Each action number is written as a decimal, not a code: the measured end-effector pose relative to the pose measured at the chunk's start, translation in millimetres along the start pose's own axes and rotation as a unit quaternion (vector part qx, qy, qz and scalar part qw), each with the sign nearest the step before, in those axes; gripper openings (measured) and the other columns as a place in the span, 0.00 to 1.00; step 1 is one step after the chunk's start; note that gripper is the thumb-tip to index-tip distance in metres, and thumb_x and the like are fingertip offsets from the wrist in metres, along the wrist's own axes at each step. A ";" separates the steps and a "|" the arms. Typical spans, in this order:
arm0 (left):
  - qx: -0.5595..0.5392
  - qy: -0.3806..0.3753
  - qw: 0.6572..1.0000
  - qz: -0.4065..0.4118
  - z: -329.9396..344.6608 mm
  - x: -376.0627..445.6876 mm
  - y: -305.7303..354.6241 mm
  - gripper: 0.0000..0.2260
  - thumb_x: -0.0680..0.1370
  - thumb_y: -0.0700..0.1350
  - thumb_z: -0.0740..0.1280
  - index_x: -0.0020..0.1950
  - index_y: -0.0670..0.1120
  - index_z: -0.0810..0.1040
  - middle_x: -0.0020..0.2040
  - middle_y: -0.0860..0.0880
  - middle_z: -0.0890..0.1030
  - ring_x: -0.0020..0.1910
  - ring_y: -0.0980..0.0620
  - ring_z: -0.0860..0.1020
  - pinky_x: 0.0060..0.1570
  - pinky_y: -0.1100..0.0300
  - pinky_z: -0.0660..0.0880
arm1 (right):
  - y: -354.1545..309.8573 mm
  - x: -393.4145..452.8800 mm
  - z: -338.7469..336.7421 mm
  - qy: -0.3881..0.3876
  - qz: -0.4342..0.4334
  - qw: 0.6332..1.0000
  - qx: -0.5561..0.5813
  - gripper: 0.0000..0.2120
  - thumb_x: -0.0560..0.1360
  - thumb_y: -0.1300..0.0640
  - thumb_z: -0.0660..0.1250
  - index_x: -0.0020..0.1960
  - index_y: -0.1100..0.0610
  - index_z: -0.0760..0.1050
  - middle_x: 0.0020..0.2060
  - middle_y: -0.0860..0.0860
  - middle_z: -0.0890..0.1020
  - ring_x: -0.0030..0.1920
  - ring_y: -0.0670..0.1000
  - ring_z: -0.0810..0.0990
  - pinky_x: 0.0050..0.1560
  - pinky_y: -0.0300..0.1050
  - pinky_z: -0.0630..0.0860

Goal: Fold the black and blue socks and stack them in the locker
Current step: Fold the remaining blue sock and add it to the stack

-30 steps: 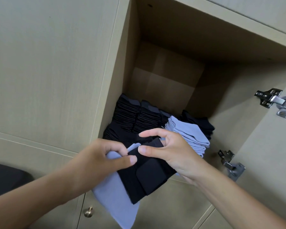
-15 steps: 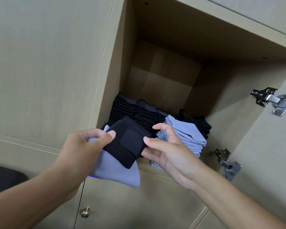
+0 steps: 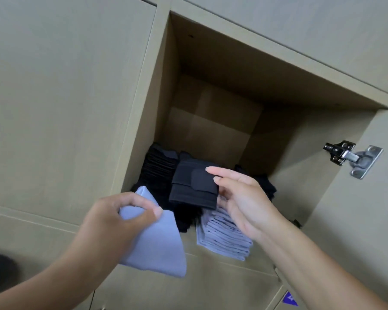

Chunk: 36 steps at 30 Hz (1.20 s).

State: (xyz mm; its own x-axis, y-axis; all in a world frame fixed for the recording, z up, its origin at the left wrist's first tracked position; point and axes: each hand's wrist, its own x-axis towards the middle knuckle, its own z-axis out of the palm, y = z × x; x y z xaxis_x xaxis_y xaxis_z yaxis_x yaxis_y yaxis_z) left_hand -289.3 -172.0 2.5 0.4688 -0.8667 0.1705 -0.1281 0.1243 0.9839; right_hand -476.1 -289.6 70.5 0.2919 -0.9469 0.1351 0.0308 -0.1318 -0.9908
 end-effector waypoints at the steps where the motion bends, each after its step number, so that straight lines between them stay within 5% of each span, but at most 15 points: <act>1: 0.009 -0.007 1.000 0.006 -0.5 0.7 -0.8 0.04 0.72 0.47 0.78 0.37 0.53 0.86 0.35 0.52 0.81 0.35 0.49 0.77 0.32 0.61 0.69 | -3.7 6.7 -4.5 0.014 -0.010 1.000 -0.004 0.14 0.82 0.67 0.62 0.52 0.57 0.86 0.54 0.62 0.85 0.48 0.54 0.77 0.51 0.46 0.80; 5: 0.032 -0.022 0.999 0.020 -0.6 2.1 -2.8 0.05 0.64 0.55 0.77 0.38 0.58 0.86 0.37 0.50 0.83 0.41 0.40 0.81 0.39 0.56 0.70 | -20.0 34.0 -22.1 0.052 -0.029 0.998 -0.010 0.13 0.82 0.68 0.61 0.54 0.59 0.84 0.53 0.61 0.86 0.48 0.53 0.82 0.54 0.49 0.81; 10: 0.063 -0.033 0.997 0.034 0.1 4.4 -4.9 0.11 0.70 0.41 0.79 0.35 0.58 0.85 0.31 0.58 0.81 0.35 0.52 0.78 0.39 0.57 0.69 | -38.4 74.4 -44.9 0.071 -0.048 0.996 -0.033 0.10 0.79 0.69 0.66 0.53 0.60 0.84 0.54 0.60 0.85 0.54 0.57 0.84 0.60 0.51 0.80; 14: 0.067 -0.047 0.996 0.037 0.6 7.1 -9.4 0.11 0.70 0.42 0.80 0.35 0.58 0.85 0.33 0.59 0.82 0.36 0.58 0.79 0.40 0.58 0.70 | -46.0 100.3 -57.5 0.059 -0.039 0.995 -0.068 0.12 0.77 0.72 0.66 0.55 0.60 0.82 0.56 0.61 0.84 0.56 0.57 0.84 0.57 0.48 0.81; 20: 0.081 -0.050 0.994 0.047 3.7 9.8 -14.9 0.09 0.70 0.44 0.79 0.37 0.59 0.85 0.33 0.59 0.82 0.39 0.53 0.81 0.40 0.58 0.71 | -38.7 146.5 -67.0 0.137 -0.014 0.977 -0.164 0.15 0.78 0.74 0.64 0.47 0.56 0.82 0.56 0.60 0.82 0.55 0.55 0.81 0.56 0.46 0.78; 23: 0.079 -0.055 0.994 0.058 4.4 10.5 -15.0 0.09 0.70 0.44 0.79 0.37 0.59 0.85 0.32 0.59 0.82 0.34 0.58 0.78 0.39 0.58 0.71 | -29.1 170.4 -69.2 0.181 0.024 0.966 -0.185 0.14 0.78 0.74 0.64 0.57 0.60 0.81 0.56 0.57 0.81 0.50 0.50 0.79 0.46 0.43 0.77; 27: 0.080 -0.059 0.993 0.060 4.5 11.3 -16.1 0.09 0.70 0.45 0.79 0.37 0.59 0.85 0.31 0.57 0.81 0.32 0.57 0.77 0.38 0.58 0.70 | -15.4 187.6 -66.8 0.159 0.072 0.956 -0.238 0.15 0.80 0.73 0.62 0.58 0.60 0.82 0.55 0.56 0.79 0.58 0.53 0.75 0.54 0.45 0.72; 36: 0.096 -0.064 0.991 0.061 3.2 12.2 -17.6 0.09 0.70 0.45 0.79 0.38 0.60 0.85 0.32 0.61 0.81 0.33 0.55 0.78 0.39 0.58 0.71 | 0.8 206.9 -68.3 0.137 0.096 0.928 -0.334 0.15 0.81 0.71 0.63 0.63 0.60 0.80 0.65 0.58 0.78 0.57 0.54 0.73 0.51 0.45 0.69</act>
State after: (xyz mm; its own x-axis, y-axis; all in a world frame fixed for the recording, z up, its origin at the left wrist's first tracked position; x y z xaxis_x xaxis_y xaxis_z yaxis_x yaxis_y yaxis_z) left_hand -284.2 -186.3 -12.9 0.3259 -0.9069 0.2670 -0.3466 0.1482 0.9262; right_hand -481.0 -505.7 98.3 -0.0256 -0.9987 0.0439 -0.6232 -0.0184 -0.7819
